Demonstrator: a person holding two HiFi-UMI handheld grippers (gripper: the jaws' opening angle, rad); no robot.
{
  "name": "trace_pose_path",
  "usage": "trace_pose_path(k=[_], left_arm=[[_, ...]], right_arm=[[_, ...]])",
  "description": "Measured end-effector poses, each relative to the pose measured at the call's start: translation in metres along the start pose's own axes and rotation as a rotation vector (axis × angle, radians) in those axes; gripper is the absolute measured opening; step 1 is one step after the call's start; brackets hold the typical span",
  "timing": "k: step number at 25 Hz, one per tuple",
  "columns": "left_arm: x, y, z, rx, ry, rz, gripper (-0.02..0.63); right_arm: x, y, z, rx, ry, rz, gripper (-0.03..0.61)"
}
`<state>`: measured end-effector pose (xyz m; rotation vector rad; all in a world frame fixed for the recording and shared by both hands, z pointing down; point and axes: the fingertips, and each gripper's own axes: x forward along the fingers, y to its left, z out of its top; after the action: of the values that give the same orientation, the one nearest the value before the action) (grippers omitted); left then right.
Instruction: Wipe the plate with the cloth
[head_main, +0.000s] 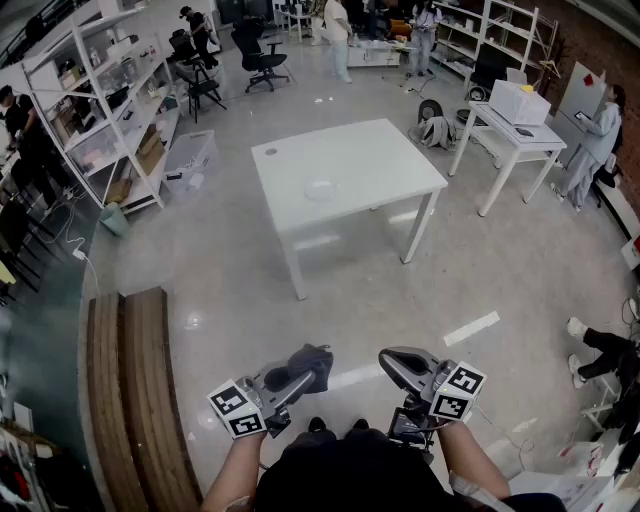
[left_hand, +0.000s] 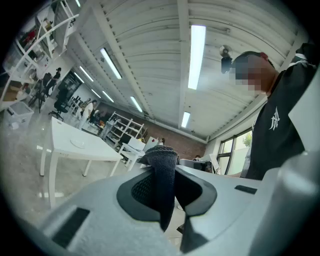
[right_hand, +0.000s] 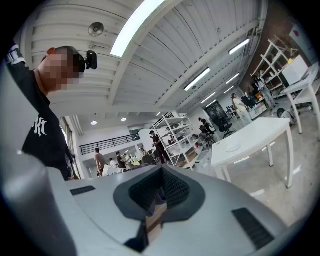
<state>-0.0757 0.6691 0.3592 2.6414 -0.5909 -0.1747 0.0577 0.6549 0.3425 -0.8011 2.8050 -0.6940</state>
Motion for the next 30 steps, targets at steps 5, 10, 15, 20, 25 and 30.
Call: trace_pose_path(k=[5,10,15,20,25,30], left_arm=[[0.003,-0.003,-0.001,-0.001,-0.003,0.005,0.054],[0.01,-0.002,-0.004,0.004,0.001,0.024,0.054],[0.018,-0.001,-0.009,0.004,0.009,0.062,0.054],[0.035,-0.005,-0.021,0.012,0.038,0.084,0.054],[0.045,0.005,-0.029,-0.001,0.037,0.118,0.054],[0.049,0.038,-0.033,-0.032,0.046,0.141,0.054]], right_arm=[[-0.005,-0.005,0.002,0.0,0.0,0.0,0.005],[-0.009,-0.012,0.004,0.002,-0.004,0.008,0.005],[-0.015,-0.015,0.004,-0.001,0.002,0.034,0.006],[-0.031,-0.025,0.003,0.003,0.015,0.054,0.006],[-0.04,-0.052,-0.001,0.039,0.004,0.059,0.008],[-0.025,-0.083,0.003,0.047,0.018,0.063,0.008]])
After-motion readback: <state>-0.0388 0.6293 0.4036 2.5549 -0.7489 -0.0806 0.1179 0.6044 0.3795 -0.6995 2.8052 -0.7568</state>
